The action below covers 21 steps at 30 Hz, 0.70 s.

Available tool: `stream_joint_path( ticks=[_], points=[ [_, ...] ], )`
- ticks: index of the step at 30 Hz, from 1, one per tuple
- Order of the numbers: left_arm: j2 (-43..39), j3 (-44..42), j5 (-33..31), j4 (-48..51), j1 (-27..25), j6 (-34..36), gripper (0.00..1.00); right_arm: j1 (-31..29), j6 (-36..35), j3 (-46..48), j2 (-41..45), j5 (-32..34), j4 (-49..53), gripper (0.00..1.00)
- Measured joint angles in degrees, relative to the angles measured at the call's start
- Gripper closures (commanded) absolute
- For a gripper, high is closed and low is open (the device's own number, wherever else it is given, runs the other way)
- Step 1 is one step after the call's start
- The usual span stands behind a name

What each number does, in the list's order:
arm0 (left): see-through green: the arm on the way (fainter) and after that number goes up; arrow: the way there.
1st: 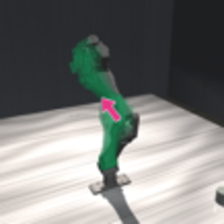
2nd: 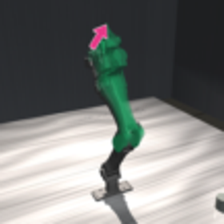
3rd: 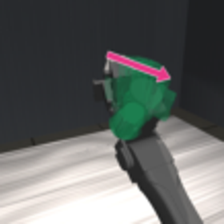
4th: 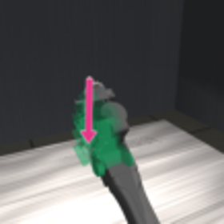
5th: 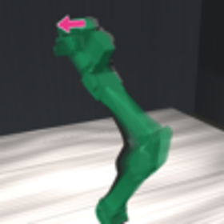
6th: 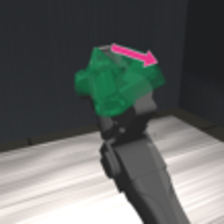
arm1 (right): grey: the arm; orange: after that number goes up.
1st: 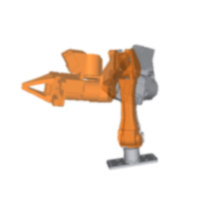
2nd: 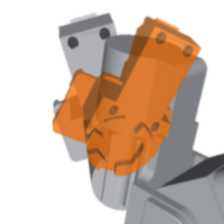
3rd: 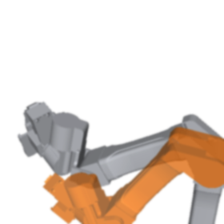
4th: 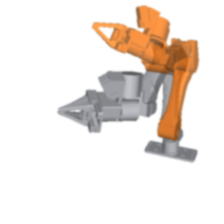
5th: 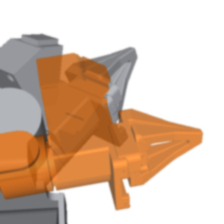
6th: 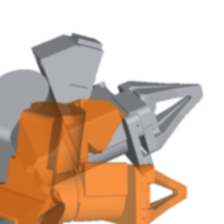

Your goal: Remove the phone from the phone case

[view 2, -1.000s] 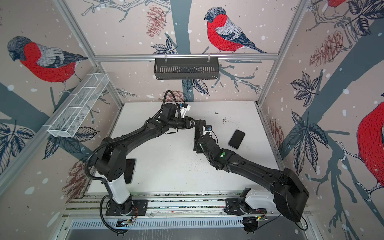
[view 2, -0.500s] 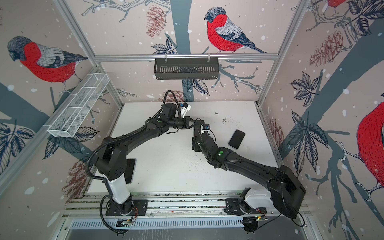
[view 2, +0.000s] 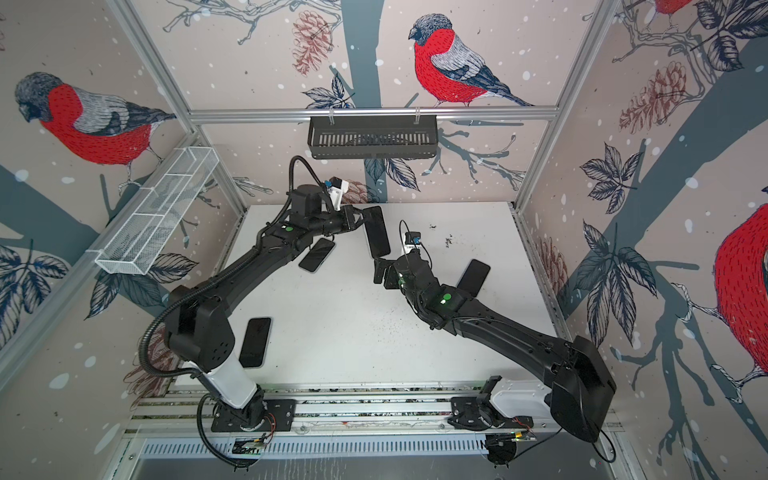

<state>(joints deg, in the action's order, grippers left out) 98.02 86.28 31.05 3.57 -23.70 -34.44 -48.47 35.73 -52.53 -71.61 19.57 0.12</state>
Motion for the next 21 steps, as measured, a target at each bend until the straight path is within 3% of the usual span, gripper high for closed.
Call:
stream_joint_path(
  ticks=[9, 14, 21],
  points=[
    [-3.69, 3.52, -5.51, 0.72, 2.01, 0.42, 1.00, 7.26, 4.07, 4.22, 8.24, -3.80, -4.57, 0.00],
    [-5.60, 4.09, -6.84, -0.37, 2.21, 0.17, 1.00, 13.11, 8.22, 6.38, 10.84, -9.14, -7.69, 0.00],
    [-6.56, 5.25, -7.72, -4.37, 2.27, -1.62, 1.00, 14.51, 9.55, 8.11, 11.65, -16.24, -13.70, 0.00]
  ],
)
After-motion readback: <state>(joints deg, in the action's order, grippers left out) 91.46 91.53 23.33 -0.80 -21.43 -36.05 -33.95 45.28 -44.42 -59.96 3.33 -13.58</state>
